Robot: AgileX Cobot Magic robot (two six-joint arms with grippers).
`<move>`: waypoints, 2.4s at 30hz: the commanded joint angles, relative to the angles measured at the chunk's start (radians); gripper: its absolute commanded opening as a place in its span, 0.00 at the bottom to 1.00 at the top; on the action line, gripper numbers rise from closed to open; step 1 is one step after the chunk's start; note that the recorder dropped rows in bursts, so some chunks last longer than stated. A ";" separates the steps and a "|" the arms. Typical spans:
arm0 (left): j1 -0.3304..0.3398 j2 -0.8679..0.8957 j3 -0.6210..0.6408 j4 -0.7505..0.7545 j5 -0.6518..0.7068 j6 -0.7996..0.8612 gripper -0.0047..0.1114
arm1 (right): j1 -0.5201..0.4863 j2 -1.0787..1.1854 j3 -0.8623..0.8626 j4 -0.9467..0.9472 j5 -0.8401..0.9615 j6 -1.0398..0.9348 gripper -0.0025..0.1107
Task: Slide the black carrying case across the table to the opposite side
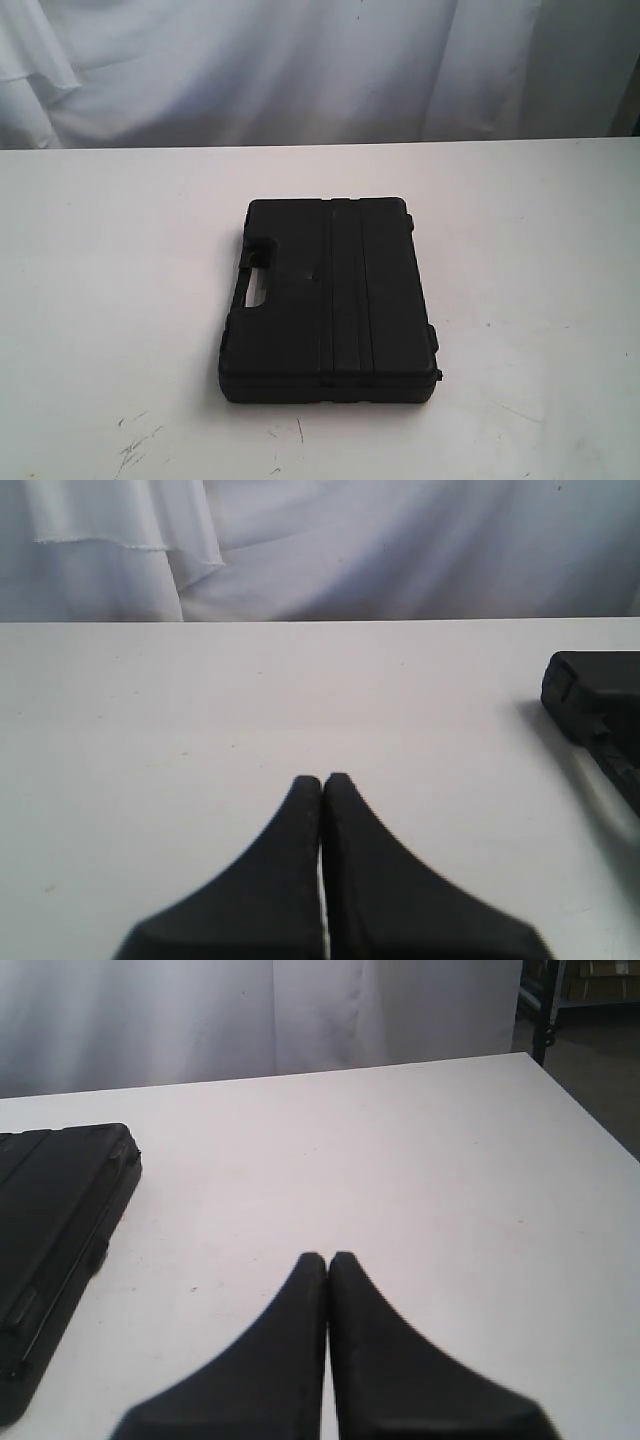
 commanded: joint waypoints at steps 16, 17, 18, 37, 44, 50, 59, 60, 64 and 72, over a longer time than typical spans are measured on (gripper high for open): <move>0.003 -0.005 0.004 -0.013 -0.008 0.000 0.04 | 0.002 -0.005 0.003 -0.014 0.002 0.002 0.02; 0.003 -0.005 0.004 -0.013 -0.008 0.000 0.04 | 0.002 -0.005 0.003 -0.014 0.002 0.002 0.02; 0.003 -0.005 0.004 -0.013 -0.008 0.000 0.04 | 0.002 -0.005 0.003 -0.014 0.002 0.002 0.02; 0.003 -0.005 0.004 -0.013 -0.008 0.000 0.04 | 0.002 -0.005 0.003 -0.014 0.002 0.002 0.02; 0.003 -0.005 0.004 -0.024 -0.040 0.000 0.04 | 0.002 -0.005 0.003 -0.014 0.002 0.002 0.02; 0.003 -0.005 0.004 -0.054 -0.312 -0.010 0.04 | 0.002 -0.005 0.003 -0.014 0.002 0.002 0.02; 0.003 -0.005 0.004 -0.054 -0.440 -0.010 0.04 | 0.002 -0.005 0.003 -0.014 0.002 0.002 0.02; 0.003 -0.005 0.004 -0.054 -0.461 -0.010 0.04 | 0.002 -0.005 0.003 -0.014 0.002 0.002 0.02; 0.003 -0.005 0.002 -0.102 -0.467 -0.089 0.04 | 0.002 -0.005 0.003 -0.014 0.000 0.002 0.02; 0.003 0.195 -0.236 -0.181 -0.282 -0.089 0.04 | 0.002 -0.005 0.003 -0.009 0.000 0.002 0.02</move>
